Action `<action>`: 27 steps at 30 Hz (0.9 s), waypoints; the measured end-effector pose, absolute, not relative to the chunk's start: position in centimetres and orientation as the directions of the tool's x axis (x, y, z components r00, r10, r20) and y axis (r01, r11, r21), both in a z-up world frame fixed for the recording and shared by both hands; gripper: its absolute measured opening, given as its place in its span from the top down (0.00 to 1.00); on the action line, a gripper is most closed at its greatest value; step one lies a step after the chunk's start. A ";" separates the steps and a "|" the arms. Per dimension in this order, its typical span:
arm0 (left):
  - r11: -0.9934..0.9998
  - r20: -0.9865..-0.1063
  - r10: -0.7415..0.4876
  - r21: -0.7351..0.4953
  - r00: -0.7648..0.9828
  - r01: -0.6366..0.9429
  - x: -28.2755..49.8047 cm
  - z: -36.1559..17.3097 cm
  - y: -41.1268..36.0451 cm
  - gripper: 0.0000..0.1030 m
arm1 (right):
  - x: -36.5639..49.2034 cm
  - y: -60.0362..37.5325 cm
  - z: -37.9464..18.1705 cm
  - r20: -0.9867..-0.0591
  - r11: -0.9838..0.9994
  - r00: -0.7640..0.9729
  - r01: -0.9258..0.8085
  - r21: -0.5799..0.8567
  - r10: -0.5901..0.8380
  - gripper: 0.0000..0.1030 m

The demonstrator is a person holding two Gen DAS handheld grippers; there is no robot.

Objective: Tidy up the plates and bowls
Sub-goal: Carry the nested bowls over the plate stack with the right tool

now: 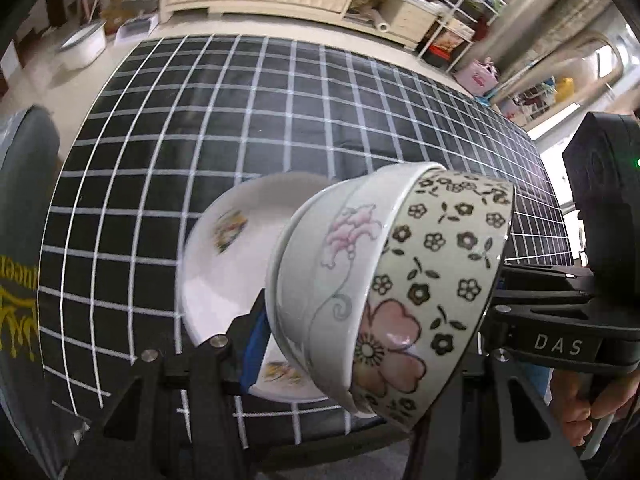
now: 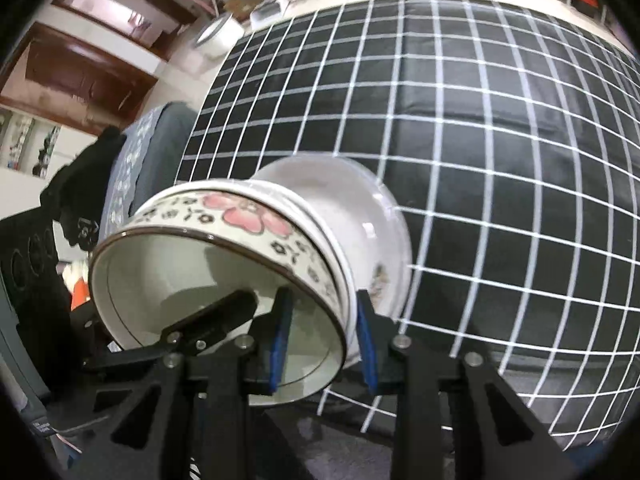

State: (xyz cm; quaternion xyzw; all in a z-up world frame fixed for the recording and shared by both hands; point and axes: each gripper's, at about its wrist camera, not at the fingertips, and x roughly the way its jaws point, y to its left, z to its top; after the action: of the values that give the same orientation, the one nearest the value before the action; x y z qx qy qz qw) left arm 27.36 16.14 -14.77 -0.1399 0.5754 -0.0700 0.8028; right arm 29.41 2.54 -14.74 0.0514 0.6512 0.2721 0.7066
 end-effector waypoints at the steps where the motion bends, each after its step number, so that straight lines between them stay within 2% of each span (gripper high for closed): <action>1: 0.950 -0.906 -0.271 -0.305 0.326 -0.059 27.2 -15.0 16.5 0.52 | 29.4 3.0 -15.1 -0.892 0.845 -0.006 -0.319 0.429 0.451 0.66; 17: 0.923 -0.906 -0.336 -0.371 0.256 -0.100 26.1 -18.6 18.4 0.52 | 29.1 5.7 -18.3 -0.921 0.876 -0.085 -0.289 0.387 0.379 0.66; 27: 0.920 -0.900 -0.350 -0.383 0.258 -0.088 26.9 -19.0 19.0 0.52 | 29.5 5.5 -18.2 -0.921 0.873 -0.091 -0.294 0.389 0.379 0.66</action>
State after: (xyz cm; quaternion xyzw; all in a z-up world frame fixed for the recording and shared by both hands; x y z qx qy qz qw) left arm 26.95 18.99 -19.03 -0.1817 0.6032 -0.0849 0.7720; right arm 29.48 5.48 -18.16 0.0307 0.6949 0.2499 0.6736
